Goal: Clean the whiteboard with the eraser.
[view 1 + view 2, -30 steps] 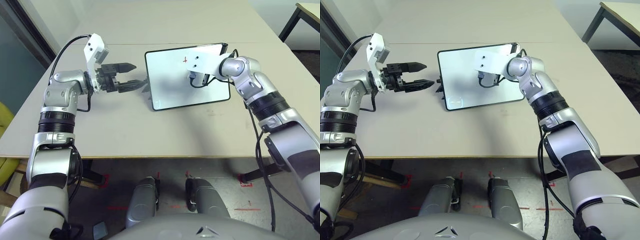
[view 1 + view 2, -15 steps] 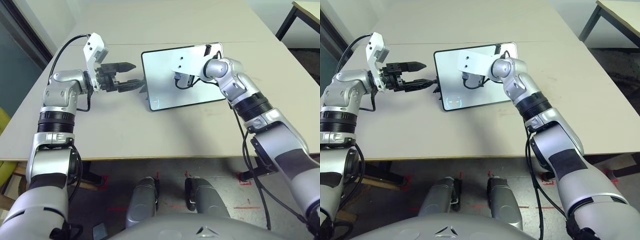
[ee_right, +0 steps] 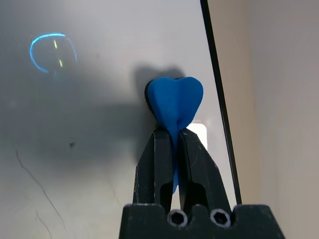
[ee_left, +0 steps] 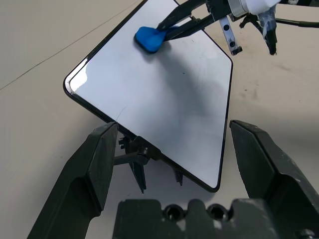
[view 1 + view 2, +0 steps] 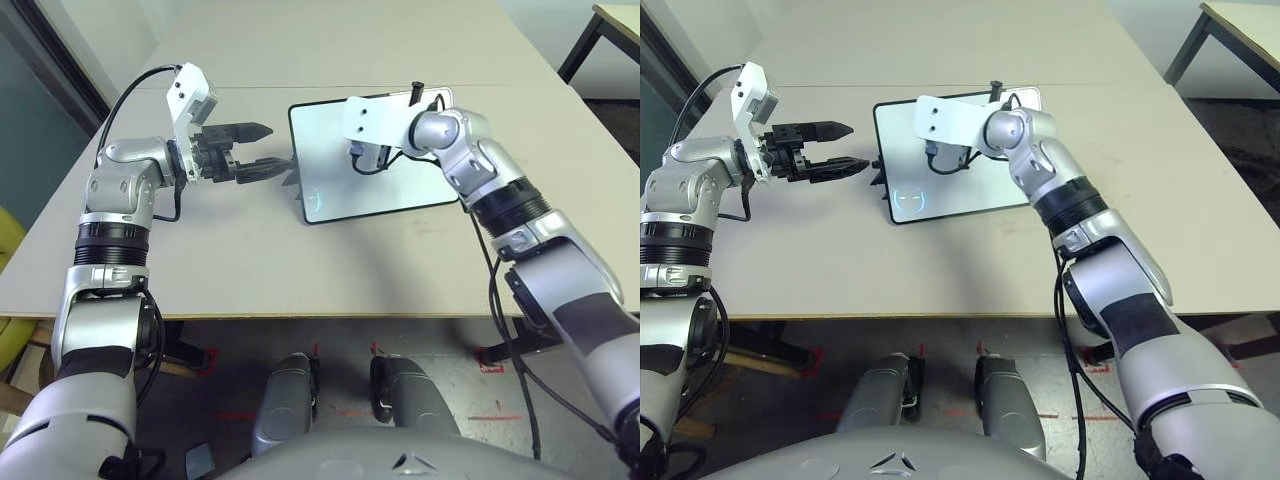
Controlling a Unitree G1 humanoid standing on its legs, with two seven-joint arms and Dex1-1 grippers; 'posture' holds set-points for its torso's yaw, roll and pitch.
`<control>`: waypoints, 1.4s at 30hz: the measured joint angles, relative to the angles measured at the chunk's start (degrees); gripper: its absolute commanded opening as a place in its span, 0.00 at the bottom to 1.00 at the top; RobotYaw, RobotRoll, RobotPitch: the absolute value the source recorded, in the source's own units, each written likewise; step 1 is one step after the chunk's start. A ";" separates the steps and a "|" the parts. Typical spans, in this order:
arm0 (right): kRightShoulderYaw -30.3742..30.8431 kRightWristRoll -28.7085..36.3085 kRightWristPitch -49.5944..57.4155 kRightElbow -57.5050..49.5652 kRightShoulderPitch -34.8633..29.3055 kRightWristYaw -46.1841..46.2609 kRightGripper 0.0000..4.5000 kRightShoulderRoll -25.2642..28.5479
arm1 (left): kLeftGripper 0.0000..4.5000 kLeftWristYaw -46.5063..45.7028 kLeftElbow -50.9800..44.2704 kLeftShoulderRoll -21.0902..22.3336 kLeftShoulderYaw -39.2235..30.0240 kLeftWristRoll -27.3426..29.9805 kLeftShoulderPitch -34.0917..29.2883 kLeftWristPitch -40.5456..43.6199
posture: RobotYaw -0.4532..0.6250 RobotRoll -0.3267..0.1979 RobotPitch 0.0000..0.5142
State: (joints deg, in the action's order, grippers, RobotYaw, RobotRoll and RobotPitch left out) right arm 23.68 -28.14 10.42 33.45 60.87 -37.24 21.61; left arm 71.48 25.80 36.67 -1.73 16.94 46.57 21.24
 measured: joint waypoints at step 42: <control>-0.48 -0.10 -0.78 4.60 3.60 0.50 0.00 -3.82 | 1.00 0.02 1.29 -0.04 -0.08 -0.01 0.15 -0.37 | 0.60 0.62 0.17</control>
State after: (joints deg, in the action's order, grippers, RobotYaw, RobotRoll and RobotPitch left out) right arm 23.21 -28.24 9.64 38.06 64.46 -36.74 17.80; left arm 71.50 27.10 36.63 -1.81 16.94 46.72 20.87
